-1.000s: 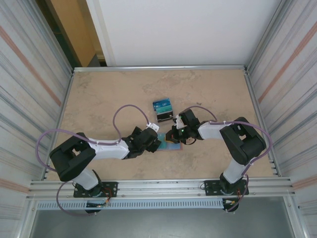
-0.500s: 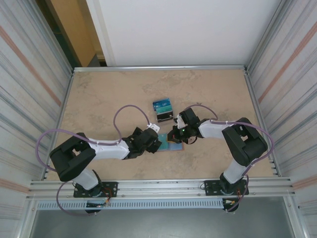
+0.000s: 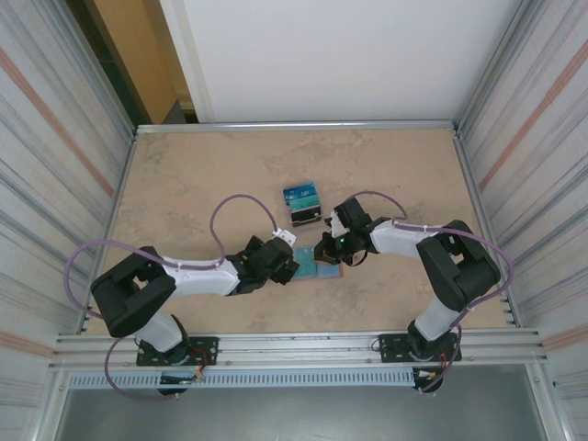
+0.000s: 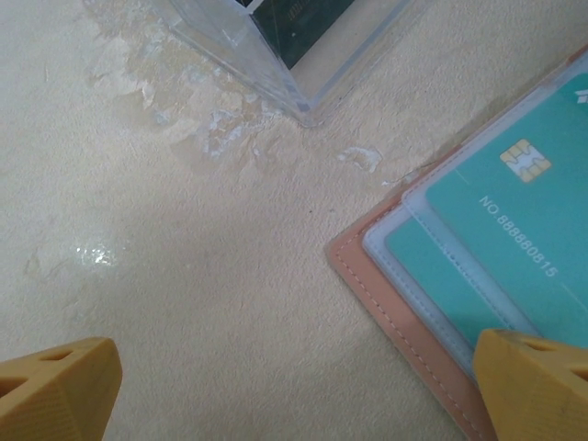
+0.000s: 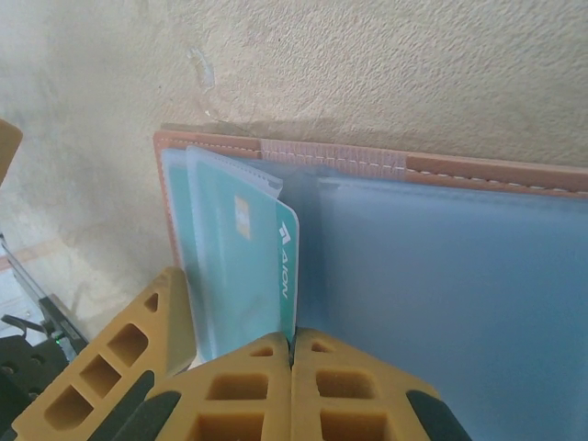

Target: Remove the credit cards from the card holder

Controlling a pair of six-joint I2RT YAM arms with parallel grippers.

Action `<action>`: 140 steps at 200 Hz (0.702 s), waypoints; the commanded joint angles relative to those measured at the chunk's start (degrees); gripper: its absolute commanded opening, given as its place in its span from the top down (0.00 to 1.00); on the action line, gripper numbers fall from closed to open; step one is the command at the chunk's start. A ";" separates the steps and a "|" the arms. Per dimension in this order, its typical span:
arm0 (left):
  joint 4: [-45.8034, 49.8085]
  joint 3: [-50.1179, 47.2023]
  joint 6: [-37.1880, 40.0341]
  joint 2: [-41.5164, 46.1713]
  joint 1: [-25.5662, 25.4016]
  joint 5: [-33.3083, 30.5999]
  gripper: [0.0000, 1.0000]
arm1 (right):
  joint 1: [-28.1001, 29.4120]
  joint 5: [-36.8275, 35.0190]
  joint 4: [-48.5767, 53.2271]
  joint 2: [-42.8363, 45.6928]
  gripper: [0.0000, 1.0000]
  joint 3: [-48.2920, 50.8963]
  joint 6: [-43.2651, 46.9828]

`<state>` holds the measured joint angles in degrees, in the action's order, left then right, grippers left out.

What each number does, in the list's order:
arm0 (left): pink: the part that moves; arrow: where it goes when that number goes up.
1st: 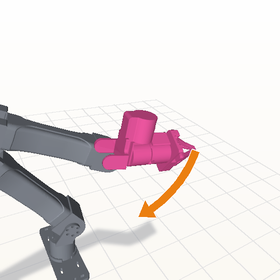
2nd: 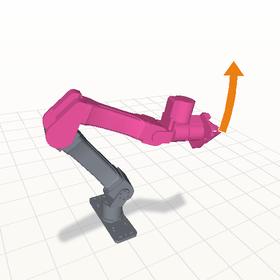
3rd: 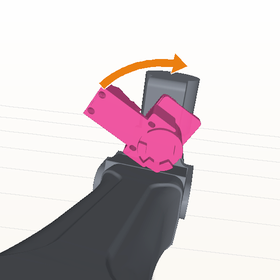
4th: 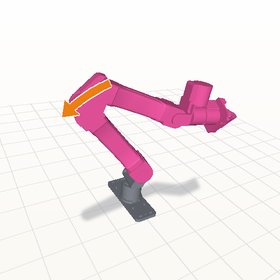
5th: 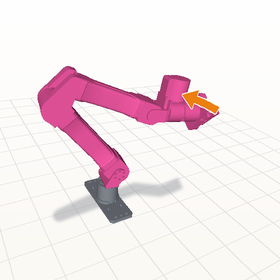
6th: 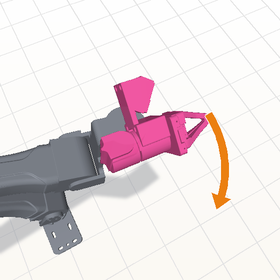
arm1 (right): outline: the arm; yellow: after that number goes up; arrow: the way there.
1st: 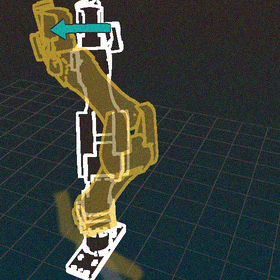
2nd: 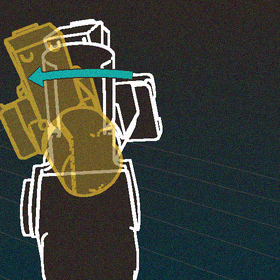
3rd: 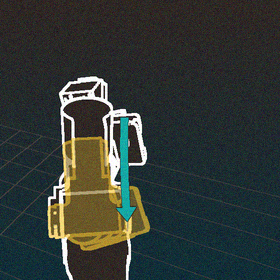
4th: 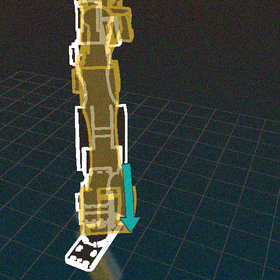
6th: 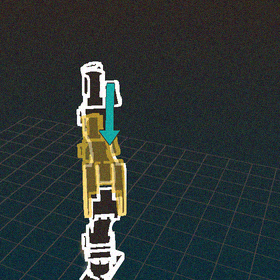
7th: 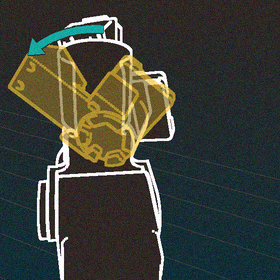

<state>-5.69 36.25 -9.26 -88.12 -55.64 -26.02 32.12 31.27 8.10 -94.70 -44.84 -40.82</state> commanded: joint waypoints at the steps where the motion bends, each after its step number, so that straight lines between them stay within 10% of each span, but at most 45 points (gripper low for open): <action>1: 0.52 0.85 -0.10 2.97 -0.44 -0.43 0.01 | -0.52 -2.83 3.42 -0.20 0.96 -0.34 1.36; 140: 0.39 4.99 1.31 -4.06 1.41 0.83 0.01 | -0.85 -0.06 0.95 0.36 0.92 0.79 0.32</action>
<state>-5.98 40.16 -8.84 -91.53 -54.70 -24.93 32.10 31.57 8.01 -94.70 -44.84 -40.42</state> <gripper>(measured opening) 0.988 0.074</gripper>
